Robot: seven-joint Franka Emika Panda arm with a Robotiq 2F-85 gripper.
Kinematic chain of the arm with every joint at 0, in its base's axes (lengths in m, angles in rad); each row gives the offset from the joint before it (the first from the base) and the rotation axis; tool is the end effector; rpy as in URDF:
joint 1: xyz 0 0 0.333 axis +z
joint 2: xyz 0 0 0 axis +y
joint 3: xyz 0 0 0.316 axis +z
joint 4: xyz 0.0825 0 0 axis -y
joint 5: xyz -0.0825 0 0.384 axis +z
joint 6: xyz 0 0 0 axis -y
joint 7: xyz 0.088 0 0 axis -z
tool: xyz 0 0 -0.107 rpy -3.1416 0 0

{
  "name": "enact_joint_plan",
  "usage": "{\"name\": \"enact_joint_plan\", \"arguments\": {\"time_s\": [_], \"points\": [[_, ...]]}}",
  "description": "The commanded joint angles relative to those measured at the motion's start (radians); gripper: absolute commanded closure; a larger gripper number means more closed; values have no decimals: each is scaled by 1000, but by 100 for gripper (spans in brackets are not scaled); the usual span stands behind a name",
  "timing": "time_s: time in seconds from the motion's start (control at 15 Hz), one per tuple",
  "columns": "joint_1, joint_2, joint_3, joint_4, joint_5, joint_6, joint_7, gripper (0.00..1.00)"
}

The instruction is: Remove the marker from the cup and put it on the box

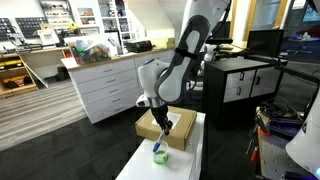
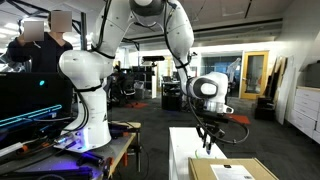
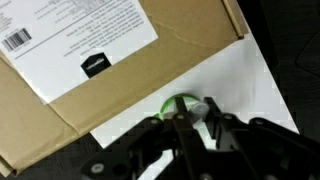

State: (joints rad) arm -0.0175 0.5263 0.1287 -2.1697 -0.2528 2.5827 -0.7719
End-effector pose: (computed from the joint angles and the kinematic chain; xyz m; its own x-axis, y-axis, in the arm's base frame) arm 0.5416 0.0680 0.1400 0.4569 0.8828 -0.1089 0.8852 -0.4633 -0.0419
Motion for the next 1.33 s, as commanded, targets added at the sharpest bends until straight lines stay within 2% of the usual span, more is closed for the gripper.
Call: {"name": "enact_joint_plan", "arguments": {"time_s": [0.0, 0.47, 0.53, 0.93, 1.27], "points": [[8, -81, -16, 1, -15, -74, 14, 94], [11, -160, -83, 35, -38, -99, 96, 94], [29, -164, -120, 36, -77, -76, 171, 94], [19, -148, -188, 17, -164, 12, 419, 94], [49, -113, -254, -58, -217, 177, 648, 94]]}}
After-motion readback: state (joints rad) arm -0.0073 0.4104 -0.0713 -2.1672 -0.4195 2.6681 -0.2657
